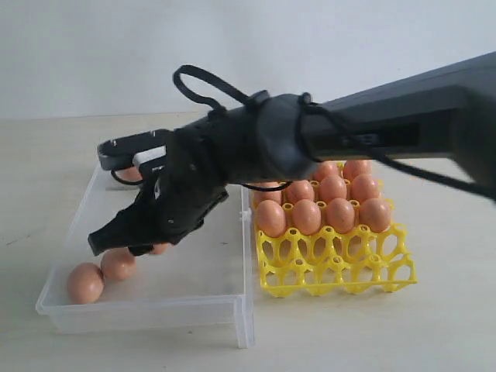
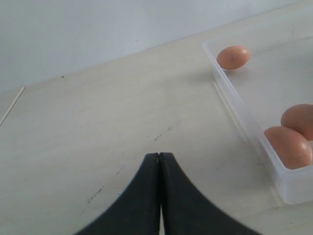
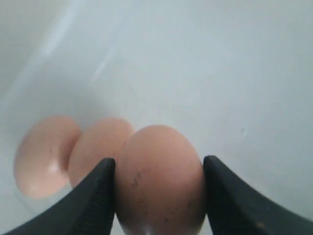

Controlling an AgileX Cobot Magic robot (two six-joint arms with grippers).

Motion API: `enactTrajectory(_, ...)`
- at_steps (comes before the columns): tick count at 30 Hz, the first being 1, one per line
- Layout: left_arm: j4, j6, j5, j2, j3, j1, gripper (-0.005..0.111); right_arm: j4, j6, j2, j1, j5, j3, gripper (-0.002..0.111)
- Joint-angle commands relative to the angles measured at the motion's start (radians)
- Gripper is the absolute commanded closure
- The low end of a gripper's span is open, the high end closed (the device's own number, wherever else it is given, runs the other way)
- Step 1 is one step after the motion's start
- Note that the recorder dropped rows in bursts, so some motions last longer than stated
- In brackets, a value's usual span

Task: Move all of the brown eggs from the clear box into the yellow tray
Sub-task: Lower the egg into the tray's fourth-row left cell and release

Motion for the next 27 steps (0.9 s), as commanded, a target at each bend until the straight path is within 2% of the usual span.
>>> enactTrajectory(1, 0.0, -0.005, -0.006, -0.006, -0.004, 0.002, 0.107, -0.022, -0.19, -0.177, -0.024, -0.486, 0.3, 0.108)
enactTrajectory(5, 0.0, -0.005, -0.006, -0.006, -0.004, 0.002, 0.107, 0.039, -0.267, -0.318, -0.058, -0.693, 0.56, 0.108)
enactTrajectory(11, 0.0, -0.005, -0.006, -0.006, -0.004, 0.002, 0.107, 0.044, -0.267, -0.462, -0.117, -0.883, 0.799, 0.108)
enactTrajectory(18, 0.0, -0.005, -0.006, -0.006, -0.004, 0.002, 0.107, 0.044, -0.267, -0.448, -0.194, -1.011, 0.921, 0.108)
enactTrajectory(27, 0.0, -0.005, -0.006, -0.006, -0.004, 0.002, 0.107, 0.034, -0.255, -0.343, -0.194, -1.072, 0.93, 0.108)
